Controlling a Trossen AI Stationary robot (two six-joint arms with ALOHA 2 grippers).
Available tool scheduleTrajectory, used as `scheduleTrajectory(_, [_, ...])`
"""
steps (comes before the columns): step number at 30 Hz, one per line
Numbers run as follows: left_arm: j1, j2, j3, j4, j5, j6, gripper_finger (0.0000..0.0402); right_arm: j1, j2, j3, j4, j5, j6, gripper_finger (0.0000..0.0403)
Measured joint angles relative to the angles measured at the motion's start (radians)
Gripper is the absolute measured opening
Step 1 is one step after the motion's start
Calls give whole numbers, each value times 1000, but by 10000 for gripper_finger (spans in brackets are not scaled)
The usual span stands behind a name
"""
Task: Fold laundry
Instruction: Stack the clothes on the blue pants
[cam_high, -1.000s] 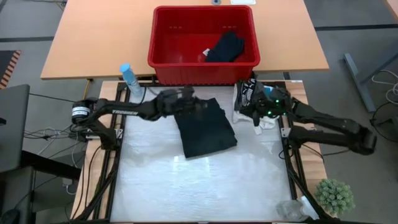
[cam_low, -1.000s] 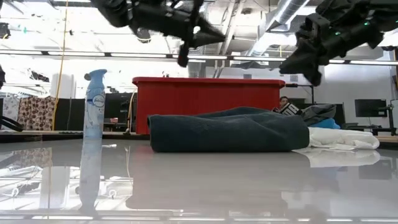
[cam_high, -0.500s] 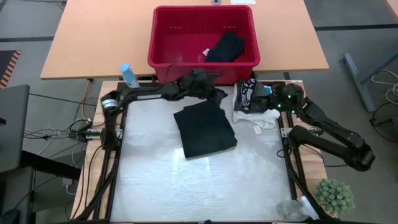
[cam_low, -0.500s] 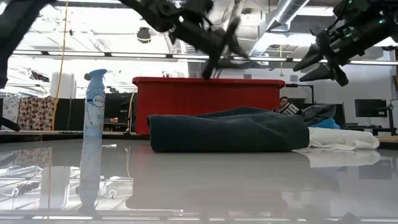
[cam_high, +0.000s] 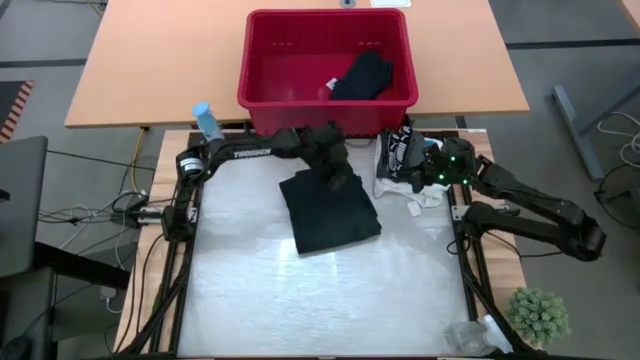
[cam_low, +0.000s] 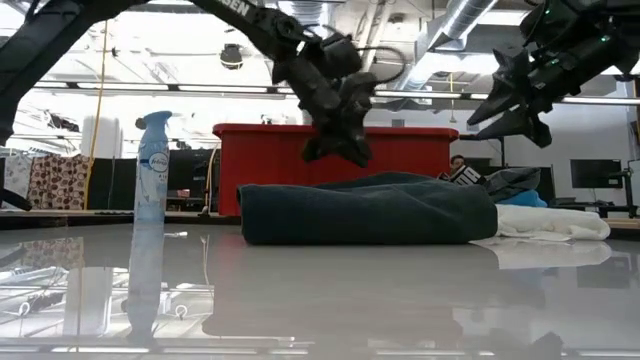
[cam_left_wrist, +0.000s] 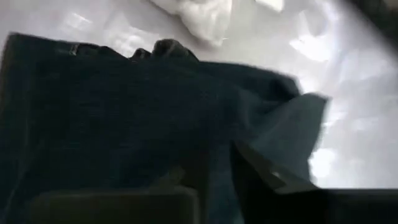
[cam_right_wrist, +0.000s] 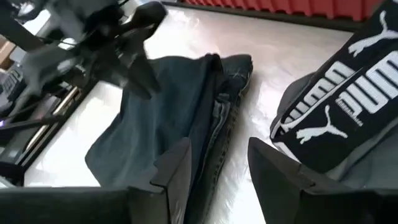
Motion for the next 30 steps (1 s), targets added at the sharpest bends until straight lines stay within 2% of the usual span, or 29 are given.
scheduleTrajectory(3, [-62, 1, 0, -18, -176, 68, 12, 10, 22, 0, -1, 0, -2, 175])
scheduleTrajectory(5, [-94, 21, 2, 15, -279, 91, 7, 15, 32, 0, -3, 0, -1, 171])
scheduleTrajectory(7, [-110, 48, -4, 20, -320, 87, 4, 23, 32, 0, 0, -1, 16, 169])
scheduleTrajectory(13, [-149, 112, -67, 33, -329, -4, 0, 51, -10, 8, 46, -4, 32, 161])
scheduleTrajectory(15, [-171, 118, -84, 58, -305, -43, 0, 55, -22, 27, 52, -5, 28, 158])
scheduleTrajectory(20, [-264, 122, -113, 187, -279, -119, 0, 55, -40, 76, 54, -1, -21, 152])
scheduleTrajectory(24, [-330, 126, -116, 345, -242, -247, 0, 53, -40, 92, 50, 1, -78, 149])
scheduleTrajectory(26, [-367, 137, -115, 415, -259, -269, 0, 53, -40, 93, 50, 0, -88, 148])
scheduleTrajectory(30, [-399, 132, -111, 434, -302, -323, 0, 52, -44, 94, 38, 14, -87, 148])
